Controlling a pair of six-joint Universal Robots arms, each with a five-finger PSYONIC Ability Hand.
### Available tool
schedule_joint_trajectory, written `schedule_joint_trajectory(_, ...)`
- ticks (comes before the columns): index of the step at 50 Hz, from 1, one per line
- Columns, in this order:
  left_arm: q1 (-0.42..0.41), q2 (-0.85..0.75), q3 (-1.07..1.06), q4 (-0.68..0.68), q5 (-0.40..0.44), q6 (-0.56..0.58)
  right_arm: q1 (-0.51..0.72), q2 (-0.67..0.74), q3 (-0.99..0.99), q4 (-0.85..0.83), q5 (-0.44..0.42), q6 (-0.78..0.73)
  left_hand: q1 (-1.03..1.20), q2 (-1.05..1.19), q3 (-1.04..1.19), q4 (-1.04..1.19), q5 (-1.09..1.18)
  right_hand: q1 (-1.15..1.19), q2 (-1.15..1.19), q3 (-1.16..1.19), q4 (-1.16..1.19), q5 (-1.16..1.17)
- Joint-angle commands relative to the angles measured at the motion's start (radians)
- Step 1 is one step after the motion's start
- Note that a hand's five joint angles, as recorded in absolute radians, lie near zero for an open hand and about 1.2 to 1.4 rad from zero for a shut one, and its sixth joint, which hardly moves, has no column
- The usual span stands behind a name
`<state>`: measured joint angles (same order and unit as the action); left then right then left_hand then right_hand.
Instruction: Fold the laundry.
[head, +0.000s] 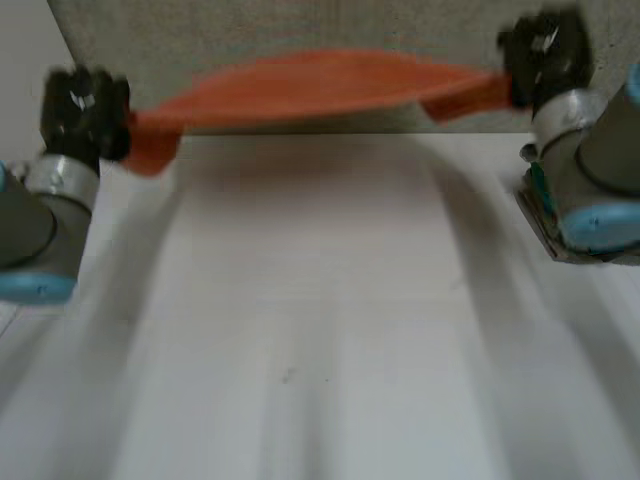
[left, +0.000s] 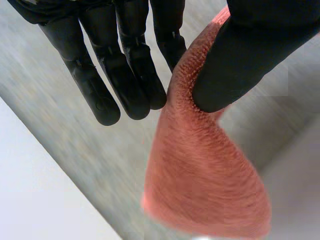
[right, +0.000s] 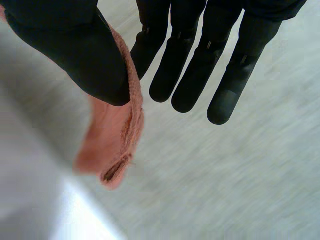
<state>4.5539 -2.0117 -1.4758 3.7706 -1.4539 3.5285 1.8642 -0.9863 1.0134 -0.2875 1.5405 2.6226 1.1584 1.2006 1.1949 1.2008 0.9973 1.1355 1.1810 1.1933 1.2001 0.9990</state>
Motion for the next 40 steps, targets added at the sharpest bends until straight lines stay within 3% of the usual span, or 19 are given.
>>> schedule_joint_trajectory(1,0.017,-0.05,-0.213,0.032,0.032,0.107,-0.006,0.055,0.169,0.105,-0.008,0.0,0.238,0.196,0.201,0.195,0.224,0.261,0.215,0.203,0.196,0.223)
schedule_joint_trajectory(6,0.074,-0.125,-0.288,0.08,0.108,0.225,-0.014,0.077,0.293,0.166,-0.016,0.0,0.238,0.196,0.201,0.195,0.224,0.261,0.215,0.203,0.196,0.223)
schedule_joint_trajectory(7,0.083,-0.13,-0.293,0.081,0.119,0.24,-0.014,0.075,0.322,0.165,-0.016,0.0,0.171,0.129,0.135,0.129,0.158,0.261,0.215,0.203,0.196,0.223)
schedule_joint_trajectory(8,0.103,-0.136,-0.299,0.075,0.136,0.275,-0.016,0.074,0.332,0.165,-0.016,-0.001,-0.097,-0.139,-0.133,-0.139,-0.11,0.261,0.215,0.203,0.196,0.223)
schedule_joint_trajectory(11,0.126,-0.137,-0.304,0.072,0.147,0.308,-0.014,0.066,0.367,0.165,-0.016,0.0,-0.342,-0.385,-0.379,-0.385,-0.356,0.261,0.215,0.203,0.196,0.223)
schedule_joint_trajectory(16,0.163,-0.13,-0.328,0.07,0.147,0.348,-0.013,0.055,0.389,0.166,-0.02,-0.001,-0.408,-0.45,-0.444,-0.45,-0.421,0.261,0.215,0.203,0.196,0.223)
schedule_joint_trajectory(19,0.171,-0.122,-0.342,0.063,0.148,0.345,-0.011,0.015,0.415,0.166,-0.023,-0.001,-0.361,-0.403,-0.397,-0.403,-0.374,0.261,0.215,0.203,0.196,0.223)
schedule_joint_trajectory(20,0.171,-0.118,-0.354,0.054,0.148,0.342,-0.011,0.009,0.418,0.166,-0.025,-0.001,-0.128,-0.17,-0.165,-0.171,-0.142,0.261,0.215,0.203,0.196,0.223)
schedule_joint_trajectory(23,0.174,-0.096,-0.377,0.028,0.17,0.34,-0.011,-0.017,0.424,0.177,-0.037,-0.001,0.208,0.166,0.171,0.165,0.194,0.261,0.215,0.203,0.196,0.223)
schedule_joint_trajectory(27,0.177,-0.067,-0.406,-0.02,0.257,0.339,-0.011,-0.025,0.422,0.18,-0.048,-0.006,0.238,0.196,0.201,0.195,0.224,0.261,0.215,0.203,0.196,0.223)
schedule_joint_trajectory(29,0.177,-0.055,-0.411,-0.032,0.274,0.337,-0.01,-0.026,0.424,0.18,-0.048,-0.003,0.087,0.044,0.05,0.044,0.073,0.261,0.215,0.203,0.196,0.223)
schedule_joint_trajectory(30,0.177,-0.036,-0.414,-0.046,0.283,0.337,-0.011,-0.026,0.424,0.18,-0.048,-0.003,-0.223,-0.265,-0.259,-0.265,-0.236,0.261,0.215,0.203,0.196,0.223)
schedule_joint_trajectory(32,0.185,0.002,-0.426,-0.074,0.285,0.334,-0.013,-0.026,0.427,0.18,-0.048,-0.001,-0.386,-0.429,-0.423,-0.429,-0.4,0.261,0.215,0.203,0.196,0.223)
schedule_joint_trajectory(35,0.23,0.069,-0.442,-0.132,0.297,0.328,-0.013,-0.026,0.439,0.18,-0.052,-0.003,-0.498,-0.54,-0.535,-0.541,-0.512,0.261,0.215,0.203,0.196,0.223)
schedule_joint_trajectory(40,0.275,0.083,-0.44,-0.193,0.349,0.303,-0.014,-0.026,0.444,0.18,-0.056,-0.006,-0.505,-0.547,-0.541,-0.547,-0.518,0.261,0.215,0.203,0.196,0.223)
